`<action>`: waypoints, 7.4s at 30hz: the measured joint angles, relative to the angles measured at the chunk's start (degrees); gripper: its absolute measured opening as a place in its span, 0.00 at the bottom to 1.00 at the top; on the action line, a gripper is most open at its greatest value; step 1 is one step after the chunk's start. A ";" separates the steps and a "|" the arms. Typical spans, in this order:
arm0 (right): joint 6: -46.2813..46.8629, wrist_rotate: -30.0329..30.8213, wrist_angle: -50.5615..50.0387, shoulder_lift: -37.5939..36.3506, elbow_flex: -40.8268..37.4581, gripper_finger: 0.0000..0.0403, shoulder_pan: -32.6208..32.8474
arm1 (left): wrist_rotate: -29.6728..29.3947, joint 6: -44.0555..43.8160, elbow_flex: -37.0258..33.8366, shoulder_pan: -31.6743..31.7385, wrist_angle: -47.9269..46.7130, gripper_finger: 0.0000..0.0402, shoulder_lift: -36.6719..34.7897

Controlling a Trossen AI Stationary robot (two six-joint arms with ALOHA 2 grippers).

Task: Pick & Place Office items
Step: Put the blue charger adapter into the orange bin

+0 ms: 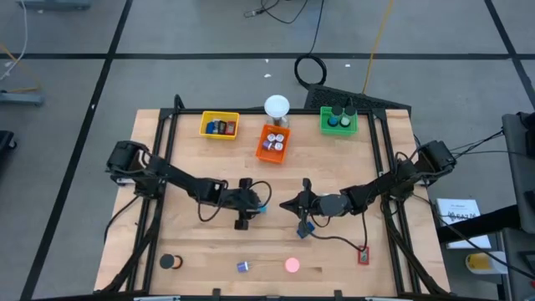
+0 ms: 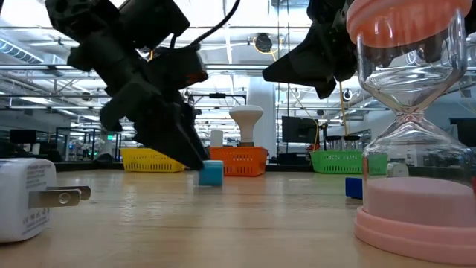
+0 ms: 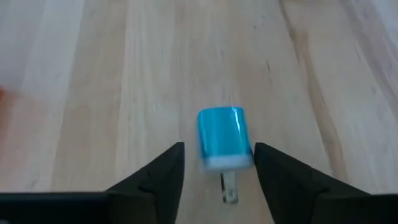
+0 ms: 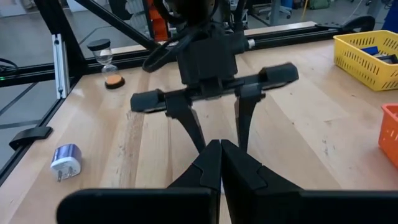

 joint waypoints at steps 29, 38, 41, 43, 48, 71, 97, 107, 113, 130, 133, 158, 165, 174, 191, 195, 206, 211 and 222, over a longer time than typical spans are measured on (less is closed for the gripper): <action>8.25 -2.03 -34.74 14.99 25.19 0.24 -5.70 | -2.64 -2.86 -32.74 -7.41 45.15 0.25 -15.73; 3.91 -4.77 -36.04 18.01 28.33 0.52 -5.88 | -2.58 -3.05 -32.74 -7.48 44.81 0.23 -15.73; 3.74 -4.90 -36.50 18.03 28.28 0.54 -5.94 | -2.58 -2.89 -32.74 -7.48 45.08 0.23 -15.73; 2.97 -4.90 -36.07 18.02 28.30 0.54 -5.95 | -2.66 -2.79 -32.74 -7.48 45.23 0.23 -15.73; 2.19 -5.70 -34.78 21.15 28.28 0.52 -6.39 | -2.85 -2.75 -32.74 -7.48 45.22 0.23 -15.71; -1.28 -4.27 -27.85 26.08 28.28 0.31 -7.48 | -4.74 -8.52 -32.72 -4.28 44.52 0.23 -16.39; -21.46 21.57 -2.49 26.05 24.41 0.33 -3.84 | 10.55 -37.81 -32.58 9.76 42.12 0.57 -24.50; -24.13 22.32 -0.27 26.05 24.41 0.33 -3.52 | 10.47 -38.08 -23.56 10.49 27.96 0.78 -22.65; -26.12 22.47 1.17 26.05 24.41 0.33 -2.55 | 11.36 -35.97 -17.76 10.49 25.20 0.77 -17.86; -25.88 25.02 0.34 26.03 24.35 0.38 -2.13 | 17.96 -31.62 -13.32 11.08 24.20 0.35 -12.36; -22.58 25.20 -0.03 26.00 24.50 0.44 -2.16 | 18.22 -29.47 -13.02 12.02 22.86 0.34 -13.24; -17.09 29.53 -13.45 25.97 24.46 0.05 1.95 | 8.81 -0.80 14.02 15.32 -28.70 0.34 2.17; -17.07 29.51 -13.36 25.99 24.46 0.03 2.03 | 9.14 0.24 15.89 15.30 -29.17 0.40 5.03; -17.05 29.44 -13.34 25.99 24.46 0.00 2.02 | 9.13 0.27 15.91 15.26 -29.89 0.56 4.84; -17.52 29.66 -12.00 26.01 24.41 0.00 1.97 | 2.51 4.29 6.13 13.10 -33.73 0.42 -16.93; -11.65 29.45 -12.51 26.01 24.41 0.01 1.95 | 2.60 4.21 -5.65 12.07 -19.23 0.33 -24.70; 5.66 19.96 -33.34 14.43 27.57 0.00 -4.69 | 2.84 4.51 -37.22 10.38 38.90 0.23 -31.23; 14.01 9.25 -51.05 13.47 36.29 0.00 -10.10 | 2.85 4.51 -41.42 10.43 47.24 0.22 -31.18; 17.48 -6.52 -66.41 13.67 44.35 0.17 -16.77 | 2.95 3.41 -41.64 10.38 48.31 0.22 -31.19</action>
